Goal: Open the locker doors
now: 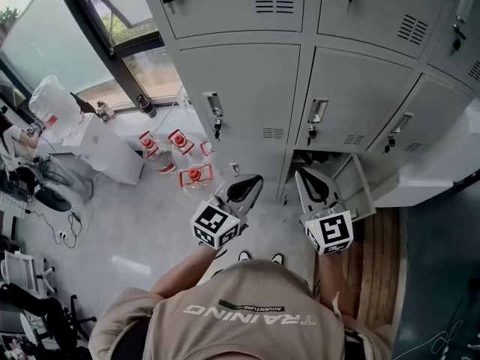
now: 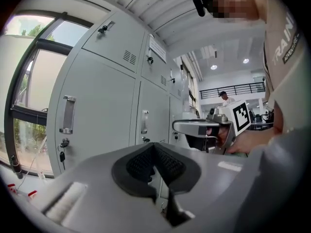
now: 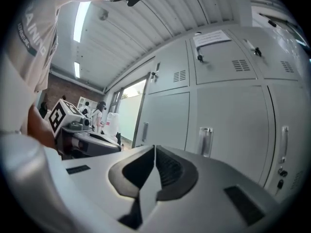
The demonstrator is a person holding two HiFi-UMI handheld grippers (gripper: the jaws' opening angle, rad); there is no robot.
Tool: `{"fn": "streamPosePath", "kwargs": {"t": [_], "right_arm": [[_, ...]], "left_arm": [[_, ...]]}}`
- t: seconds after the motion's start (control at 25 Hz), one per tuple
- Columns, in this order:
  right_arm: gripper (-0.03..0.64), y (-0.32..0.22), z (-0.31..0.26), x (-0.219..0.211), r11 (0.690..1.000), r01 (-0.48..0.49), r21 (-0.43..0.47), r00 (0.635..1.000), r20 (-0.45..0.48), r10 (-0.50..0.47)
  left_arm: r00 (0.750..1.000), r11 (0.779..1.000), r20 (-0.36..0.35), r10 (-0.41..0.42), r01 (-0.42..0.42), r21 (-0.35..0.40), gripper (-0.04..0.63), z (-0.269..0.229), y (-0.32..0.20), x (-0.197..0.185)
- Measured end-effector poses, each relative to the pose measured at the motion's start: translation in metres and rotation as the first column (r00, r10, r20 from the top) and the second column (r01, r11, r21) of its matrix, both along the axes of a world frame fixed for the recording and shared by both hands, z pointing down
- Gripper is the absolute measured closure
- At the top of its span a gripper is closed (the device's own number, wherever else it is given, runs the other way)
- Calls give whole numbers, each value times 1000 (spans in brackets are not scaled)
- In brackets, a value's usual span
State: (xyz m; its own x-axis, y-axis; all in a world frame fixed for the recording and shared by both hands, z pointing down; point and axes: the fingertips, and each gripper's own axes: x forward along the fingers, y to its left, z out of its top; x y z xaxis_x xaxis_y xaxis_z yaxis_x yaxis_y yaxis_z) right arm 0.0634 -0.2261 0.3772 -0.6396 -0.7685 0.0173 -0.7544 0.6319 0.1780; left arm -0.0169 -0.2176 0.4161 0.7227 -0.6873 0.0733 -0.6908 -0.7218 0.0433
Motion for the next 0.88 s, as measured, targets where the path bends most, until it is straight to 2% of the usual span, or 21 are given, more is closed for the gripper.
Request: {"fn": "streamPosePath", "kwargs": {"t": [0.08,0.16,0.28,0.48,0.72,0.88], "right_arm": [[600,0,-2,-5,1000,2,-5,1000,4,-2],[600,0,-4,-6,999,1,-35,999,54,0],[600,7,-4,-5,997,5,-80,994,111,4],[604,10,-6,-2,998,-13,-59,999,40,15],[604,14,-9,2,998,-34,-51,999,38,36],[606,19,-6,-4,999,-22,-40,1000,-9,22]], "left_arm": [[1000,999,-4,5,-4,33,589,-11,-3,-4],[1000,998,-9,6,-6,56,589,-19,-8,-8],[1000,999,-29,12,-10,53,589,-22,-5,-16],[999,999,-42,9,-7,51,589,-20,-4,-22],[999,997,-37,21,-19,70,589,-25,-1,-24],[998,997,-45,34,-30,72,589,-31,-4,-21]]}}
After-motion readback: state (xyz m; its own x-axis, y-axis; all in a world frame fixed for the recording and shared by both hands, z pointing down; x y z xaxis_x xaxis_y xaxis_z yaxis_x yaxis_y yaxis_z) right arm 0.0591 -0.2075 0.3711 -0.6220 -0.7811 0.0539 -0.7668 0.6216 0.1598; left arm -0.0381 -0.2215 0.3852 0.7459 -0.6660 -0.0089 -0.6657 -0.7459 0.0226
